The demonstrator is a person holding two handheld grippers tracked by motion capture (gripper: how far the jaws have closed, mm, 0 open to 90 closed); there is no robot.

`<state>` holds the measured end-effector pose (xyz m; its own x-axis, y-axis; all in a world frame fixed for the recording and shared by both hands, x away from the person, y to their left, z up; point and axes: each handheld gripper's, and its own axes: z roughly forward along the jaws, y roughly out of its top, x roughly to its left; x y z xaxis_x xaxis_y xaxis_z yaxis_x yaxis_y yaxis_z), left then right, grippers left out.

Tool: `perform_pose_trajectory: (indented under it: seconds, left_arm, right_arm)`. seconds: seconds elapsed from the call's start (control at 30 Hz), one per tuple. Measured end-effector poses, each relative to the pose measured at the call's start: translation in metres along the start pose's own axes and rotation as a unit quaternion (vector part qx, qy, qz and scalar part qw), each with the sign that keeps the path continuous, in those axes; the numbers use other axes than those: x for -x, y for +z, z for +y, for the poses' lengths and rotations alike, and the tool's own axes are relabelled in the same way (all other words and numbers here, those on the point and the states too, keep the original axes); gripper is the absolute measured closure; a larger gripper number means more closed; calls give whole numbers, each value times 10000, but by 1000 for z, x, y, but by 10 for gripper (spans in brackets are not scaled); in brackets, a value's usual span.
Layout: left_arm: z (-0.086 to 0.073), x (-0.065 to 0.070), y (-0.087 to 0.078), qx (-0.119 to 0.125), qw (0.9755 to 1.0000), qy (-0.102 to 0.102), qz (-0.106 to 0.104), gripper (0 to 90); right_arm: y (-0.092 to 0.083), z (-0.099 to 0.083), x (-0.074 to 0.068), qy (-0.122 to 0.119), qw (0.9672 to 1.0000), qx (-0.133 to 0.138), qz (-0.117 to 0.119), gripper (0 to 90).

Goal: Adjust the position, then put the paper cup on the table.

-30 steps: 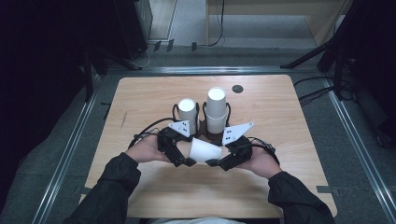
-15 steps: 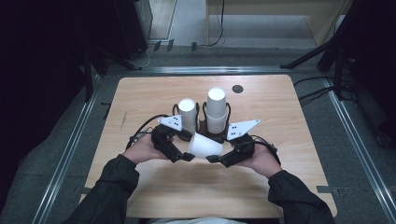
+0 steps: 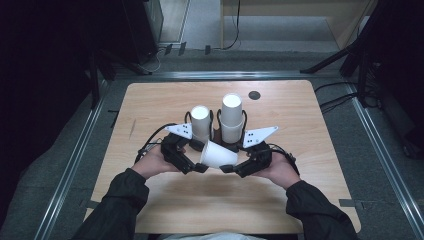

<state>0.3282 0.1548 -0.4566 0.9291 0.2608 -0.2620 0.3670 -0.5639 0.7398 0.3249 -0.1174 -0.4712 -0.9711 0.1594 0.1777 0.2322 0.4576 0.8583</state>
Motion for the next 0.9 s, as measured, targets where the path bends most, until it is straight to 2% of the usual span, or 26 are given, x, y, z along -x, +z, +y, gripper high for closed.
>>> perform_pose_trajectory:
  seconds: [0.2,0.5,0.57,0.6,0.9]
  left_arm:
    - [1,-1,6,109,9999,-59,-107,57]
    - [2,-2,9,278,9993,-75,-224,73]
    - [2,-2,9,319,9991,-103,-273,125]
    - [2,-2,8,413,9985,-132,-323,128]
    - [0,-2,4,500,9979,-99,-397,175]
  right_arm:
    - [0,-1,-1,1,10000,-49,15,317]
    - [0,1,0,46,9999,107,119,317]
    - [0,1,0,76,9998,129,163,317]
    - [1,1,-1,77,9998,105,180,317]
    - [3,2,-1,105,9996,88,242,319]
